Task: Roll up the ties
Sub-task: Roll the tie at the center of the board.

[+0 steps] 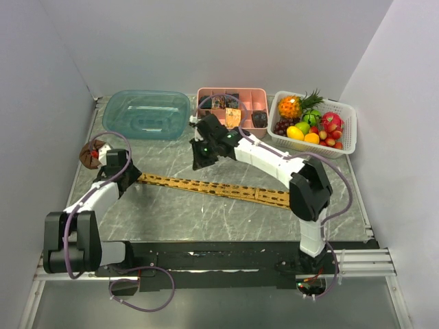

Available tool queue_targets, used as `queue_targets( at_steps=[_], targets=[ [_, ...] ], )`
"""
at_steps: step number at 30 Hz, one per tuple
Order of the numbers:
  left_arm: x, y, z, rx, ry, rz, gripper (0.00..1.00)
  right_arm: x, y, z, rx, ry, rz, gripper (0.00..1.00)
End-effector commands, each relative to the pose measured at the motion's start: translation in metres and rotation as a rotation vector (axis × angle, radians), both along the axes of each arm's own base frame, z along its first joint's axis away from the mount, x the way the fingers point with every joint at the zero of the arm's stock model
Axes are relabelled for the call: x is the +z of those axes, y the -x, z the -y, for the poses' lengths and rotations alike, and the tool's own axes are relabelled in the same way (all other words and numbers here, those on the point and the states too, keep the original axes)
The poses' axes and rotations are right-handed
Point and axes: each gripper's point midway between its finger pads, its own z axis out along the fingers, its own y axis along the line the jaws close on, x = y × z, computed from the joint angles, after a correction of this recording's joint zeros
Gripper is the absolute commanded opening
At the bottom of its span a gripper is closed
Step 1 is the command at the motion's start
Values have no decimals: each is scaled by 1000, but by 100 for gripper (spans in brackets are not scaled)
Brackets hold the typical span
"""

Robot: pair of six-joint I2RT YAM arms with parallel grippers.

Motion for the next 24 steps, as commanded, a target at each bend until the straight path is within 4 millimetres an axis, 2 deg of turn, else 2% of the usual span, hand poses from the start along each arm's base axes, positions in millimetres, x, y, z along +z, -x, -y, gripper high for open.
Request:
queue_targets(
  at_steps=[1, 8, 12, 18, 24],
  targets=[
    [-13, -3, -5, 20, 23, -6, 46, 25, -1, -54, 85, -196, -2, 0],
    [-21, -5, -11, 31, 61, -5, 45, 10, 1, -76, 97, -232, -43, 0],
    [-21, -8, -16, 35, 73, 11, 46, 9, 2, -84, 104, -245, -53, 0],
    [-16, -13, -11, 0, 87, 46, 48, 12, 7, -98, 123, -268, -56, 0],
    [-17, -15, -8, -26, 93, 51, 48, 4, 6, -101, 129, -254, -66, 0]
  ],
)
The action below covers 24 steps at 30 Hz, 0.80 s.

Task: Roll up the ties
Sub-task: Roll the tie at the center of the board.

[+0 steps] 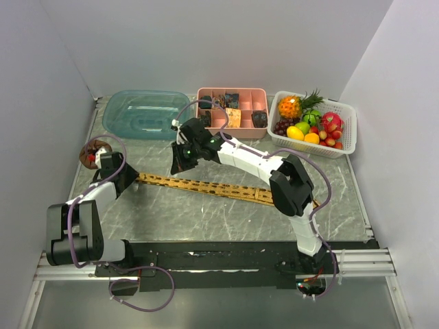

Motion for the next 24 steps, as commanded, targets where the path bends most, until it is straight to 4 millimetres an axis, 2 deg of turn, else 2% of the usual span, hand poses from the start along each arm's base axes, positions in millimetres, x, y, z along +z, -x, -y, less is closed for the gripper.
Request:
queue_targets(
  at_steps=[1, 6, 12, 18, 23, 24],
  targets=[
    [5, -10, 4, -30, 16, 42, 48, 13, -5, -14, 14, -44, 29, 0],
    [-1, -13, 6, -28, 36, 30, 42, 14, -7, -17, 16, -45, 32, 0],
    [-2, -13, 6, -27, 40, 31, 28, 8, -6, -28, 35, -76, -3, 0],
    [1, -15, 8, -44, 38, 45, 5, -12, -9, -40, 43, -81, -39, 0],
    [6, -15, 8, -49, 31, 66, 3, -30, -22, -53, -7, -12, 20, 0],
    [7, -16, 11, -63, 38, 74, 3, -39, -20, -56, -6, 12, 20, 0]
  ],
)
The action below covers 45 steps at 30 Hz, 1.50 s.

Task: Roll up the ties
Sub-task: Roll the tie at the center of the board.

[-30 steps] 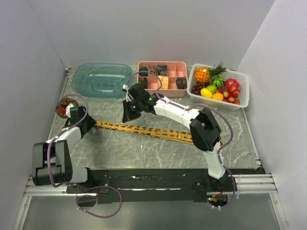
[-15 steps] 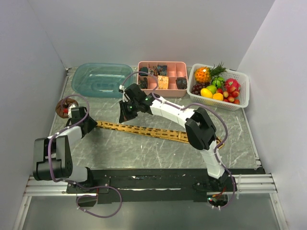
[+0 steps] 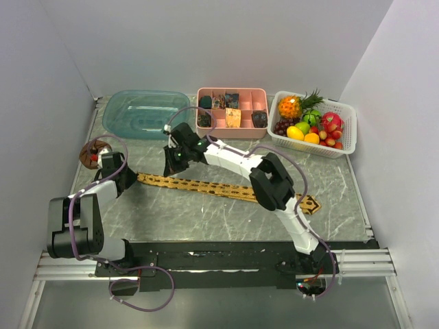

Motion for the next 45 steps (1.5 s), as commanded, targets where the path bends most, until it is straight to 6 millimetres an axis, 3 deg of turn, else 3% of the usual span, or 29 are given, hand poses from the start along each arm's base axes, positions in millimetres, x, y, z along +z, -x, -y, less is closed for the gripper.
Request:
queue_targets(
  at_steps=[1, 13, 14, 18, 23, 29, 35, 38, 45],
  targets=[
    [21, -11, 2, -23, 2, 91, 3, 8, -6, -25, -13, 8, 88, 0],
    [40, -15, 8, -47, 16, 155, 6, -5, -10, -43, -11, 16, 150, 0],
    [38, -13, 6, -42, 14, 146, 9, -6, -11, -43, -13, 17, 148, 0],
    [37, -8, 5, -34, 8, 131, 37, -9, -11, -44, -20, 26, 150, 0],
    [40, -1, 3, -15, 3, 116, 52, -15, -12, -35, -41, 59, 158, 0],
    [46, -5, -6, -4, -47, 131, 54, -19, -8, -23, -50, 85, 167, 0],
    [50, -22, -6, -46, -73, 148, 56, -7, -7, -9, -57, 93, 194, 0],
    [52, -28, -12, -38, -98, 137, 57, 8, -7, -1, -69, 76, 204, 0],
    [35, -40, -9, -79, -92, 107, 53, 19, -5, 12, -79, 66, 210, 0]
  ],
)
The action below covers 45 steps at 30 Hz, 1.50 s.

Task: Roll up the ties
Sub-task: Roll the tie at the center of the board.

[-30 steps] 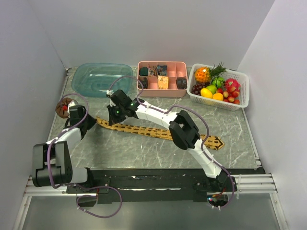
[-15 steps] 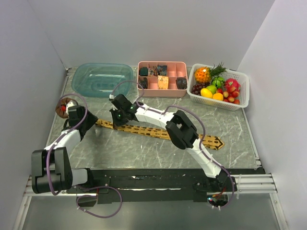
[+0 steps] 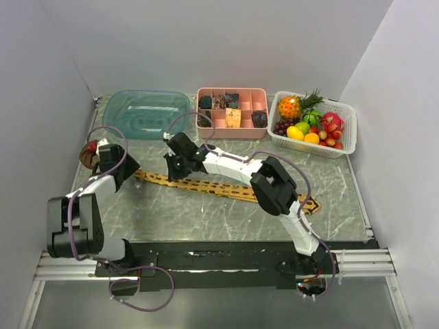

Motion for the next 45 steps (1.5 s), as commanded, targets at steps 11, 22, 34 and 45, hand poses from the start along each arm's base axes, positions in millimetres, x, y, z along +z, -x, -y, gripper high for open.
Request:
queue_targets(
  at_steps=[11, 22, 34, 45],
  targets=[
    [-3, -15, 6, -39, 29, 19, 52, 7, -15, 6, -42, 28, 43, 0],
    [-2, -18, 15, -93, 55, 45, 46, 5, -12, -7, -10, -19, 20, 0],
    [3, -11, 17, -96, 56, 62, 28, 27, -19, -39, 45, -173, 25, 0],
    [15, -10, 20, -111, 55, 108, 25, 11, -28, -72, 60, -246, -24, 0]
  ],
)
